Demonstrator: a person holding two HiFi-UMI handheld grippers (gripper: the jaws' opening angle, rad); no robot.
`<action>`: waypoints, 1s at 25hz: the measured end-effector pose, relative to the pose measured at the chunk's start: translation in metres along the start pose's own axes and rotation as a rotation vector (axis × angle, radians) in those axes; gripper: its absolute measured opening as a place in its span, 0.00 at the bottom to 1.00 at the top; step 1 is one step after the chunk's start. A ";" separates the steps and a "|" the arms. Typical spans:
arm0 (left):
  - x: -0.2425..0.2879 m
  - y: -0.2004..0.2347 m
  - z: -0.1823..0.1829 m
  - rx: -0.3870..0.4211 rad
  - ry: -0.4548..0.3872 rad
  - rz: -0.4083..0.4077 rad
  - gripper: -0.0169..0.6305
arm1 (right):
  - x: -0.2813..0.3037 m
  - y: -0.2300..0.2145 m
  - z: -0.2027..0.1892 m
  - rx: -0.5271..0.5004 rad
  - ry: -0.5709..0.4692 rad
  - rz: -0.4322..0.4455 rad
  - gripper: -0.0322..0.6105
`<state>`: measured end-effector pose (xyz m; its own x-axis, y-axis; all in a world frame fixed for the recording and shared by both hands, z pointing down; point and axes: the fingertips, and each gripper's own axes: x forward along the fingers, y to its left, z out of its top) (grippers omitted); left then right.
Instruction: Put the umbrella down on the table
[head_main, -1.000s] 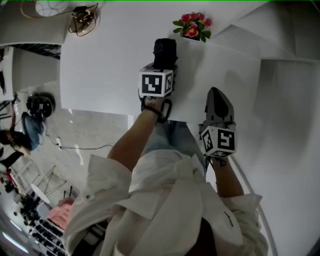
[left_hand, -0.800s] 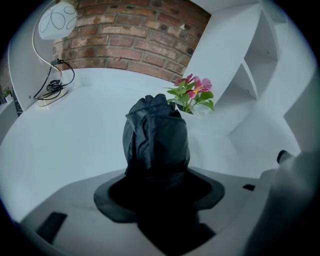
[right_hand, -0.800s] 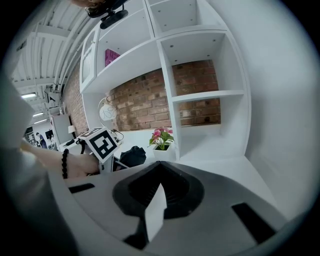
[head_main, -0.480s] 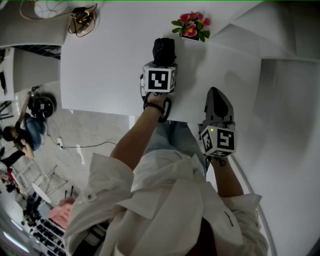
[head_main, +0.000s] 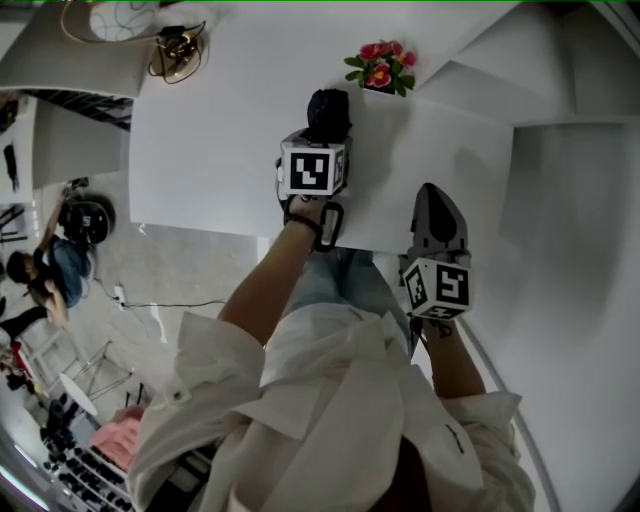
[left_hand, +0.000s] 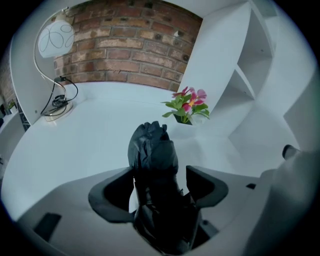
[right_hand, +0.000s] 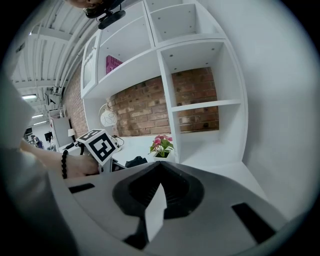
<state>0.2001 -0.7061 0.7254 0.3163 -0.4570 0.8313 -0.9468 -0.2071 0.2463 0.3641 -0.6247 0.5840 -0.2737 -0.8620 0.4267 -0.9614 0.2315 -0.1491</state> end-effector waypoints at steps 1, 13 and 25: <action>-0.007 0.000 0.004 0.005 -0.015 -0.002 0.55 | -0.003 0.001 0.004 -0.001 -0.007 -0.002 0.08; -0.162 -0.003 0.065 0.147 -0.393 0.002 0.27 | -0.062 -0.007 0.075 -0.026 -0.155 -0.072 0.08; -0.370 -0.008 0.123 0.260 -0.992 0.029 0.09 | -0.145 -0.010 0.162 -0.151 -0.358 -0.134 0.08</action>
<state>0.0983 -0.6420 0.3541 0.3117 -0.9500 0.0201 -0.9501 -0.3114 0.0190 0.4184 -0.5748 0.3787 -0.1435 -0.9854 0.0917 -0.9887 0.1468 0.0305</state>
